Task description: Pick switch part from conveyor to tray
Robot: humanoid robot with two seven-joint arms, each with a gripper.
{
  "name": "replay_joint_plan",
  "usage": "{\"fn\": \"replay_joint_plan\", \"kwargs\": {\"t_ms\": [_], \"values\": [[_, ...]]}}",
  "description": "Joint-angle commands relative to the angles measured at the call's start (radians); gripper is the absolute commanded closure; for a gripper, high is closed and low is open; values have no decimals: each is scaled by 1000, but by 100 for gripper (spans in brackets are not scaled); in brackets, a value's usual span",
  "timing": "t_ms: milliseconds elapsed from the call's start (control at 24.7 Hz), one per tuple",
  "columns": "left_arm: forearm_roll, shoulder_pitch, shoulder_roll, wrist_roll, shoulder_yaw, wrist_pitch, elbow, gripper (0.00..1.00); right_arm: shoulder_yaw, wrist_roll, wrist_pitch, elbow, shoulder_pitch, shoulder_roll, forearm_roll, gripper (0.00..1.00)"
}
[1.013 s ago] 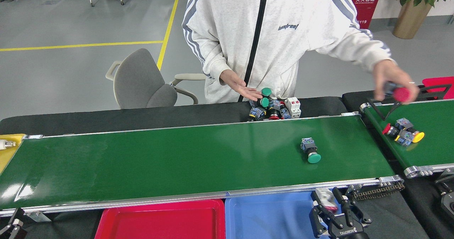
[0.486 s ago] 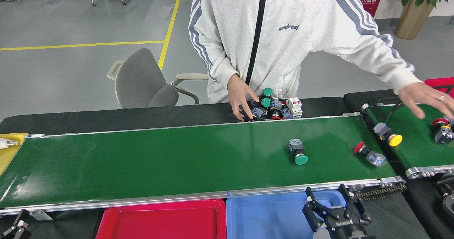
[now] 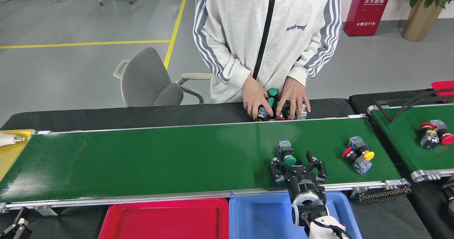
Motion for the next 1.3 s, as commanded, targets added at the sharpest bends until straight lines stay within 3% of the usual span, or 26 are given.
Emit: {"fn": "replay_joint_plan", "kwargs": {"t_ms": [0,122,243,365,446,486,527,608,851,932,1094,1256], "values": [[5,-1,13,16,-32,23,-21,0,9,-3,10,-6,-18,-3,1,72],[5,10,15,16,-86,87,-63,0,9,-4,10,-6,-13,-4,1,87],[8,12,21,17,-118,161,-84,0,20,-12,4,-27,-8,-1,1,93],[27,38,38,17,-132,199,-113,0,165,-20,-22,-179,55,-10,1,94],[30,39,31,16,-132,201,-115,0,270,-41,-117,-289,101,-50,1,94],[30,42,27,16,-132,201,-115,0,310,-61,-203,-332,120,-86,1,87],[28,47,25,16,-132,199,-117,0,339,-80,-295,-351,131,-109,1,73],[27,59,24,16,-132,198,-118,0,403,-90,-386,-346,136,-101,19,0],[17,67,-22,13,-130,199,-178,0,431,-92,-386,-343,143,-99,36,0],[17,96,-38,13,-123,201,-204,0,334,-95,-366,-401,185,-110,28,0],[16,111,-58,8,-130,207,-239,0,18,-155,-326,-503,407,-104,27,0],[-29,111,-82,7,-130,221,-258,0,-259,-182,-326,-507,525,-92,27,0]]}}
